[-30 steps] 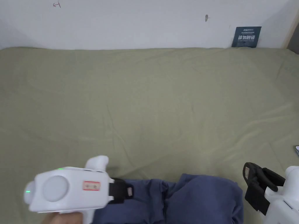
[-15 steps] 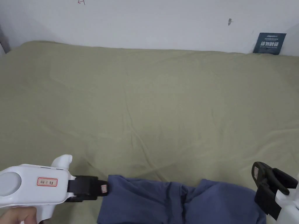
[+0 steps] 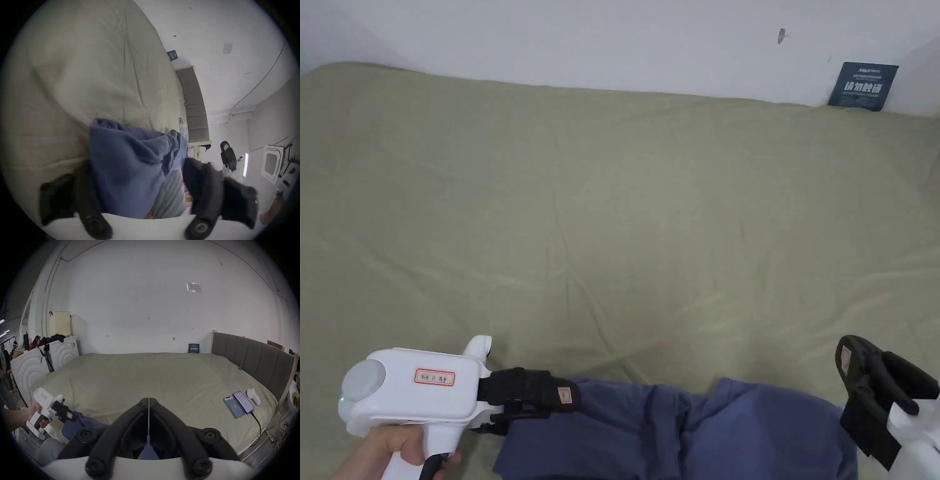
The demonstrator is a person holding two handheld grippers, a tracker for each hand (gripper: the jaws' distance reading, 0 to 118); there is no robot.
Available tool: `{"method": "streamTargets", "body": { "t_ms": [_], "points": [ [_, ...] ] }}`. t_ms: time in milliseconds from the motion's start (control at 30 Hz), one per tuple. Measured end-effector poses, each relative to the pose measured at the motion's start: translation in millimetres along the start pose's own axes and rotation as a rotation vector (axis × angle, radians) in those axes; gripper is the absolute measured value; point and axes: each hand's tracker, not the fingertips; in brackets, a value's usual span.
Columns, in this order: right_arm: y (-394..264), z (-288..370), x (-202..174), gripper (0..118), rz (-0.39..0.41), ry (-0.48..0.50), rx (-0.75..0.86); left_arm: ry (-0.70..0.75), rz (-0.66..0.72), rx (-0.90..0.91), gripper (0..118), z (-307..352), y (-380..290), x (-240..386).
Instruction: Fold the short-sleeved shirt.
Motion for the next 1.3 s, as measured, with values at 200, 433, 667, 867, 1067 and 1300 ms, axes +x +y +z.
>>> {"method": "streamTargets", "body": {
  "t_ms": [200,433,667,867,1067,1300],
  "points": [
    [15.3,1.3,-0.4,4,0.007,0.003,0.046,0.078,0.043,0.112,12,12.8,-13.1,6.4],
    [38.2,1.9,0.5,4,0.016,-0.012,0.139,0.161,0.1,0.266,12,80.6,-18.8,18.9],
    [48.5,-0.2,6.6,4,0.026,-0.045,0.196,0.437,0.073,0.409,12,145.3,-37.5,49.2],
    [44.3,3.1,15.0,4,0.006,-0.045,0.179,0.557,0.013,0.313,12,128.3,-32.9,110.1],
    [37.1,9.5,27.1,4,-0.014,-0.055,0.158,0.697,-0.101,0.199,12,69.3,-18.6,181.2],
    [27.5,10.5,48.1,4,-0.083,-0.08,0.134,0.795,-0.25,0.071,12,-41.9,-15.6,225.2]
  ]
}}
